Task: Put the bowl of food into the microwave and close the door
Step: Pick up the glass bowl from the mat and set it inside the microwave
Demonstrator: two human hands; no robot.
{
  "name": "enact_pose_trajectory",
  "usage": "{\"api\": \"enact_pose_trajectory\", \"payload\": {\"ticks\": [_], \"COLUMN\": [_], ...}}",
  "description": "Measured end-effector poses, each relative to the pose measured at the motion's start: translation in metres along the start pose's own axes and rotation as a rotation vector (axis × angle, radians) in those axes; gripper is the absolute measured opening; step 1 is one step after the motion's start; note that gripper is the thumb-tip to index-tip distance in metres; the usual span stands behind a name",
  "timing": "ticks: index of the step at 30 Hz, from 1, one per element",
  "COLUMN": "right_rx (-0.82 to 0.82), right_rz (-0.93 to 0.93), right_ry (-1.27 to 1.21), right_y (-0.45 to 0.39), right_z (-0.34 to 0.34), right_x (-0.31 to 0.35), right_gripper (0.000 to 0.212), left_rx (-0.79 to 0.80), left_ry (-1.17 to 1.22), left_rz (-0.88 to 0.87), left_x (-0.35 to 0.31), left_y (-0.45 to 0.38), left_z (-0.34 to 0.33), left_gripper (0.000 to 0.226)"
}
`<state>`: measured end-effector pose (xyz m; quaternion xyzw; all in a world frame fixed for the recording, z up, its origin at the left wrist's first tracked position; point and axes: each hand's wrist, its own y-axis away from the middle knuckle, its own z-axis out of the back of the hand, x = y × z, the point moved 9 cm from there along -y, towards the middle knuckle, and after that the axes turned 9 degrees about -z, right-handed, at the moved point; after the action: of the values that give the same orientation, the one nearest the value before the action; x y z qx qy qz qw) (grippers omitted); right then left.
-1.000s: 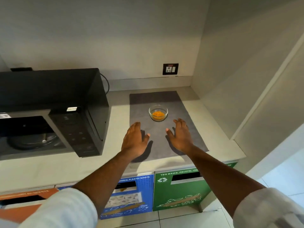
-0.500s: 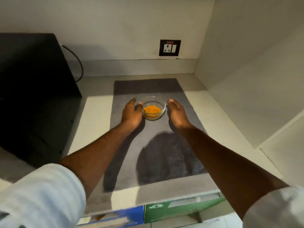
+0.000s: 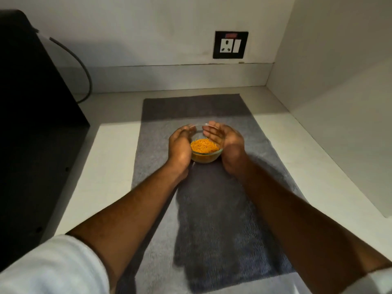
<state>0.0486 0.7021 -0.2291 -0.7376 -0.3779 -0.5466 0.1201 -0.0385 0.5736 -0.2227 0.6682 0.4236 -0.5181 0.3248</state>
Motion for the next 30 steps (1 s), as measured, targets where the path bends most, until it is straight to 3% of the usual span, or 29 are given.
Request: {"api": "enact_pose_trajectory", "payload": {"ticks": [7,18,30], "right_rx": [-0.015,-0.054,-0.085], "right_rz": [0.004,-0.029,-0.113], "right_ry": [-0.09,-0.142,-0.098], "right_y": [0.004,0.074,0.219], "right_z": [-0.002,-0.012,-0.056], "right_x": [0.0,-0.002,0.028], "right_gripper": [0.038,0.036,0.032], "left_rx": [-0.018,-0.047,-0.042], "left_ry": [0.111,0.068,-0.01], "left_rz": [0.023,0.013,0.01], "left_x": [0.003,-0.021,-0.117], "left_y": [-0.004,0.053,0.167], "left_z": [-0.007,0.017,0.071], "left_gripper": [0.029,0.029,0.033]}}
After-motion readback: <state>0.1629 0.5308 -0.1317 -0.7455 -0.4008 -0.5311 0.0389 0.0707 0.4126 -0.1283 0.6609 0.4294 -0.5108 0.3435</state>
